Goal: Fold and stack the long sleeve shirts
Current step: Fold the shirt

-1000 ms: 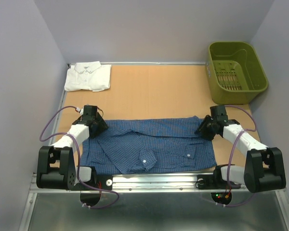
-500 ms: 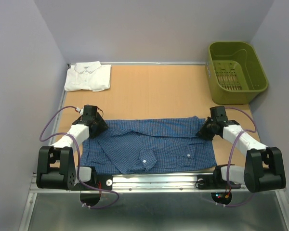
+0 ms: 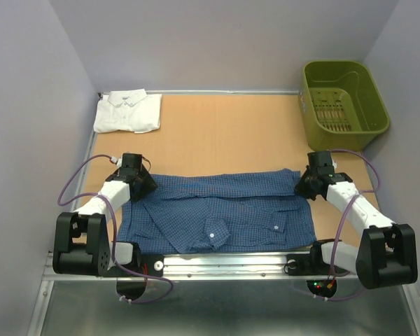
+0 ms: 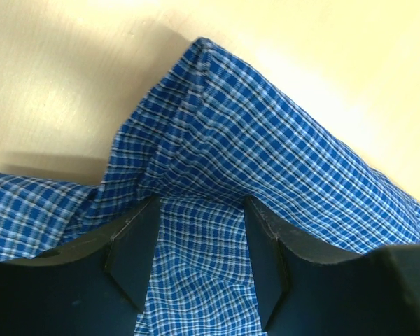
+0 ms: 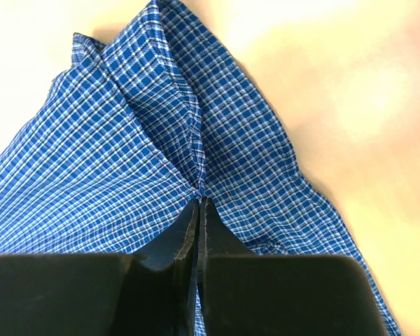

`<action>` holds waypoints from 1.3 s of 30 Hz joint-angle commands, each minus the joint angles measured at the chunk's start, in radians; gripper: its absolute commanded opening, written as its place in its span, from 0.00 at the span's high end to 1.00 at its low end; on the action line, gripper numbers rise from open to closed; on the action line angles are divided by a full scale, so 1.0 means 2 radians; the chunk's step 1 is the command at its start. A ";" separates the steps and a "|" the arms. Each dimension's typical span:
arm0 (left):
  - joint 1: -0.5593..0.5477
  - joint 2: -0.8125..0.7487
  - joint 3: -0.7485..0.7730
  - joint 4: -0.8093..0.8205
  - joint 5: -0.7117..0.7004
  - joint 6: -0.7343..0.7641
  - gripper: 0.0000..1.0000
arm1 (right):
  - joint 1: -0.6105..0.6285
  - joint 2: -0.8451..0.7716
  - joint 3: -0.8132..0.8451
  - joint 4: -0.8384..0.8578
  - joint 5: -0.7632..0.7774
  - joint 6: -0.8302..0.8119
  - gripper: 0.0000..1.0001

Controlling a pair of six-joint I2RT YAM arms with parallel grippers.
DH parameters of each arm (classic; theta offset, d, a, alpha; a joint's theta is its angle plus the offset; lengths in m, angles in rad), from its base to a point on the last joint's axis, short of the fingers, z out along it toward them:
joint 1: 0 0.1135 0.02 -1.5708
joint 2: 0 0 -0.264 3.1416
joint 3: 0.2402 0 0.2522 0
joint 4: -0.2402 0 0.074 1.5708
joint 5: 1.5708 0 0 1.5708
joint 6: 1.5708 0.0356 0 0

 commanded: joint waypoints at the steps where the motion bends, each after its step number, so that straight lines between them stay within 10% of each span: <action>1: -0.002 -0.012 0.007 -0.027 -0.027 -0.006 0.40 | -0.002 -0.004 0.019 -0.033 0.041 -0.007 0.99; 11: 0.003 -0.049 0.035 -0.081 -0.020 -0.017 0.54 | -0.002 0.009 0.018 -0.036 -0.032 -0.023 0.69; 18: 0.006 -0.100 0.060 -0.077 -0.073 -0.018 0.30 | -0.002 -0.007 0.104 -0.025 -0.062 -0.071 0.34; 39: 0.014 0.039 0.079 -0.001 -0.045 0.035 0.46 | 0.003 0.061 0.072 0.105 -0.171 -0.089 0.34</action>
